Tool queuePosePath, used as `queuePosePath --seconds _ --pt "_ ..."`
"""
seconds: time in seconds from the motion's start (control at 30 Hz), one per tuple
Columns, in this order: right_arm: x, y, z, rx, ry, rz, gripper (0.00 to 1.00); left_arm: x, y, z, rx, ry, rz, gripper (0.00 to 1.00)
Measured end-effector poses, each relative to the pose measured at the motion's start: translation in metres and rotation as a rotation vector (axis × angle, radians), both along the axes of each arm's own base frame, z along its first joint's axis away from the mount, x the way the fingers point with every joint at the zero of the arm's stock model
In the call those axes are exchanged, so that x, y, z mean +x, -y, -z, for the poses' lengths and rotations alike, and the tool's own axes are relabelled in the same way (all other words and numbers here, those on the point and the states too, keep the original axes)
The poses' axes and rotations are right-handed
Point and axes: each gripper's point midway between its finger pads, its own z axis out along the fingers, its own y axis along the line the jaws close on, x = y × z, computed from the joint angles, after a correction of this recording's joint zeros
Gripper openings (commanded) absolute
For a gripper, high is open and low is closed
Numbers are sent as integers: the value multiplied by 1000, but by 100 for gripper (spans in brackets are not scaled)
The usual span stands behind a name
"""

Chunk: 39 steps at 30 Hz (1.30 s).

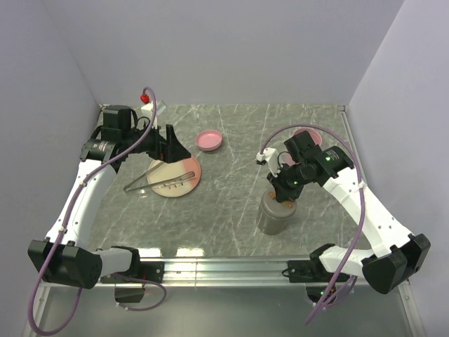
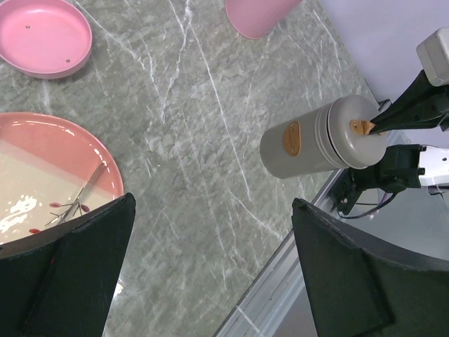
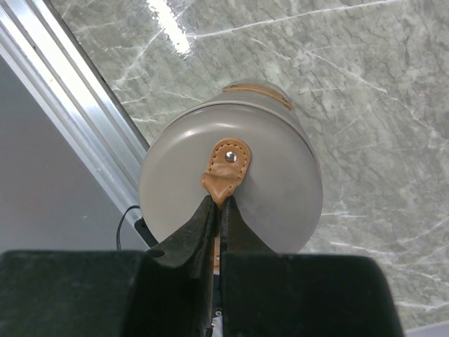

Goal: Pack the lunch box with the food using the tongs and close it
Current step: Close the box lid on the packing box.

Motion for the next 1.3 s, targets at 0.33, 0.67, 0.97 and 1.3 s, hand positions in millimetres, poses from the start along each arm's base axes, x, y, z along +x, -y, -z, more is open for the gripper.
queuePosePath --seconds 0.33,0.67,0.97,1.3 --pt "0 -1 7 -2 -8 2 0 0 1 1 -8 -5 2 99" --pt "0 -2 16 -4 -17 5 0 1 1 1 -11 -7 -2 99" --pt "-1 -3 21 -2 -22 3 0 1 1 1 -12 -8 -2 99" --pt "-2 -6 22 20 -17 -5 1 0 1 1 -11 -7 -2 99"
